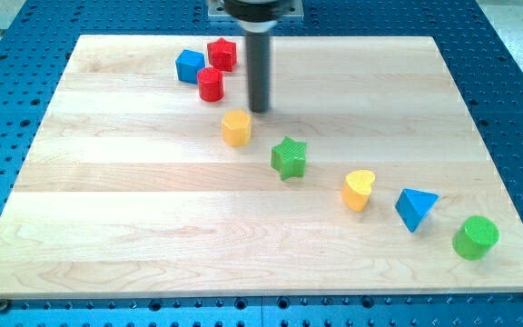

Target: Place the hexagon at the left center of the board

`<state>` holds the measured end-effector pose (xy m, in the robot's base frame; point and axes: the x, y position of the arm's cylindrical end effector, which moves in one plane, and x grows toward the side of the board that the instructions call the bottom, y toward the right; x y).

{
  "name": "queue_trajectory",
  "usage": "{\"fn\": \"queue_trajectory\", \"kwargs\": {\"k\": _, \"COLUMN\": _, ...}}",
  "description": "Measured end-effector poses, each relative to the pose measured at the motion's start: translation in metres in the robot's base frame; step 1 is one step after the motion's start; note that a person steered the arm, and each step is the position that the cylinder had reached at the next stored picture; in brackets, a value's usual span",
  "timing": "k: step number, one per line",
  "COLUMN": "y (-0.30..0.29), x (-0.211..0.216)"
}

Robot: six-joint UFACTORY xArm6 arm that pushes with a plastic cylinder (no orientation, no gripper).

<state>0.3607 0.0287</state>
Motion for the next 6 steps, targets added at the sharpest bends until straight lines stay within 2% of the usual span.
{"fn": "queue_trajectory", "kwargs": {"k": 1, "y": -0.008, "x": 0.035}}
{"fn": "queue_trajectory", "kwargs": {"k": 2, "y": -0.065, "x": 0.051}}
{"fn": "queue_trajectory", "kwargs": {"k": 4, "y": -0.167, "x": 0.051}}
{"fn": "queue_trajectory", "kwargs": {"k": 6, "y": -0.194, "x": 0.051}}
